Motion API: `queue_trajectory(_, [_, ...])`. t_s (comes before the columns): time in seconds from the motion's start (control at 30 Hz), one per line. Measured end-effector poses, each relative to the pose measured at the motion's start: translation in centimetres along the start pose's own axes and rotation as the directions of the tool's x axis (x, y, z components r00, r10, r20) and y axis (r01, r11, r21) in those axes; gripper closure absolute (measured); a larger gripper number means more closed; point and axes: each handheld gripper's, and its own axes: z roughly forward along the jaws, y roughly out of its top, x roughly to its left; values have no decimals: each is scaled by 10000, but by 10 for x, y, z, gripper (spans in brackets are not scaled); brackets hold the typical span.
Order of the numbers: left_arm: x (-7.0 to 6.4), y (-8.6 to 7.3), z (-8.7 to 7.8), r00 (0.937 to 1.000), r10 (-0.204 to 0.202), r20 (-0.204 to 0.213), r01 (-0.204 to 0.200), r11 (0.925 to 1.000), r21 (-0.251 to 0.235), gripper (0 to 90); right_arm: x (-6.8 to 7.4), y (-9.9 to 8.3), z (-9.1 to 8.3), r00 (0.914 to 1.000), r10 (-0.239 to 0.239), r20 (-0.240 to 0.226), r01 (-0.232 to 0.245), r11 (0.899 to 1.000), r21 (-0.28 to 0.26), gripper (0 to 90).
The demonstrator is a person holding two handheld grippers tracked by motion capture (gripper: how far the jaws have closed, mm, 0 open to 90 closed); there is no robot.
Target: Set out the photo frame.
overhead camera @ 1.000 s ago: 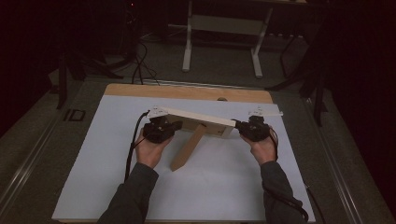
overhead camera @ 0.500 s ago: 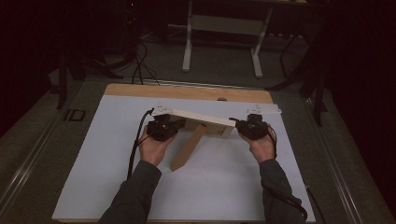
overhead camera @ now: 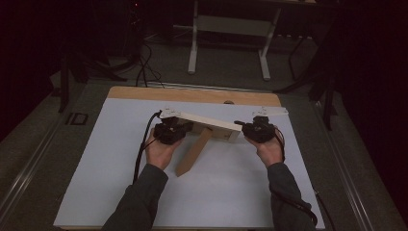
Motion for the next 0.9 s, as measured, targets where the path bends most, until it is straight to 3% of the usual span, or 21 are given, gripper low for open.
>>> queue_trajectory(0.6, [-12, 8, 6, 9997, 88, 206, -87, 9999, -57, 900, 6, 2, -2, 9996, -163, -247, 163, 9999, -6, 899])
queue_trajectory(0.9, [-18, 9, 15, 9995, 209, 255, -214, 9996, 200, 900, 9, 3, -3, 9992, -225, -322, 222, 9997, -77, 899])
